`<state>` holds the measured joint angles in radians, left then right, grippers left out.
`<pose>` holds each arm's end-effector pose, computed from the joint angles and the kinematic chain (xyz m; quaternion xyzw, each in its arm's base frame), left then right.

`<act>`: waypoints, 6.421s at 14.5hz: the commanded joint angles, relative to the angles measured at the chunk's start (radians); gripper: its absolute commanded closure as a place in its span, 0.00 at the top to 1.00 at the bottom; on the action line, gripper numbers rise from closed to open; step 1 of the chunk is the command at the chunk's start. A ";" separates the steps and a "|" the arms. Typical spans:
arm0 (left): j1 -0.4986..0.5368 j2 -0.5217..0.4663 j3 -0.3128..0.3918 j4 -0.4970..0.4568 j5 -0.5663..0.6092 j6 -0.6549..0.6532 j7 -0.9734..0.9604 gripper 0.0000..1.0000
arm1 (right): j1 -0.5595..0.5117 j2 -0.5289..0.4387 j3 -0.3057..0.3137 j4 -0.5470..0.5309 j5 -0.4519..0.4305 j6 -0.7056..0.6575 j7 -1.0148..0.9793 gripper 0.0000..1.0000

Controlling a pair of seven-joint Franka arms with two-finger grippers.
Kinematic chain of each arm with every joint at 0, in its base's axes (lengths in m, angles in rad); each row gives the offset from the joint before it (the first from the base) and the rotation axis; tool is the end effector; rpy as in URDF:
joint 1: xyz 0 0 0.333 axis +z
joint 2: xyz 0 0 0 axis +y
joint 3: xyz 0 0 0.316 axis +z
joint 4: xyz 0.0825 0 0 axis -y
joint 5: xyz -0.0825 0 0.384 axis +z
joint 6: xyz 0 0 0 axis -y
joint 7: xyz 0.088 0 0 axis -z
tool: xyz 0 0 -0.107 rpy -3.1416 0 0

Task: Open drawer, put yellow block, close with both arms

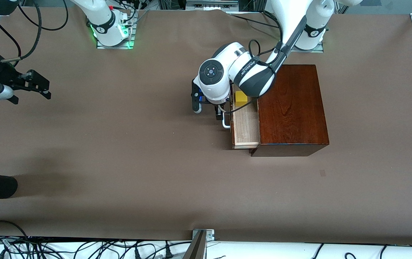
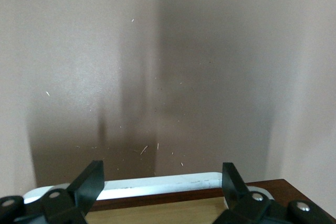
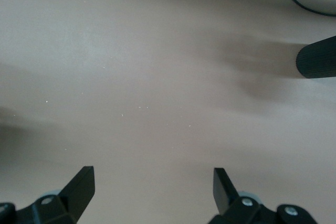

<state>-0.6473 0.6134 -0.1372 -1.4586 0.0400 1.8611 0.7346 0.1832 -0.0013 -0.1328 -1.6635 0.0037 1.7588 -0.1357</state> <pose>0.5009 -0.4739 0.3116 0.7216 -0.6844 -0.1029 0.0194 0.5692 0.0290 0.5982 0.9945 0.0925 0.0483 0.0001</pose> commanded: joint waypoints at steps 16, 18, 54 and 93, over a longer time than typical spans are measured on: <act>0.080 -0.066 0.018 -0.063 0.104 -0.166 0.020 1.00 | 0.002 -0.005 0.013 0.010 0.002 -0.010 0.013 1.00; 0.083 -0.066 0.019 -0.068 0.106 -0.168 0.020 1.00 | 0.004 -0.003 0.013 0.010 0.002 -0.010 0.013 1.00; 0.383 -0.113 0.007 0.201 -0.009 -0.175 0.019 1.00 | 0.004 -0.005 0.013 0.010 0.002 -0.013 0.013 1.00; 0.606 -0.681 0.130 -0.215 0.026 -0.161 -0.465 1.00 | 0.004 -0.009 0.015 0.008 0.002 -0.025 0.013 1.00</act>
<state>-0.0307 -0.0395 -0.0197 -1.6465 0.0760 1.6879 0.2483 0.1857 -0.0028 -0.1201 -1.6625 0.0037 1.7526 -0.1339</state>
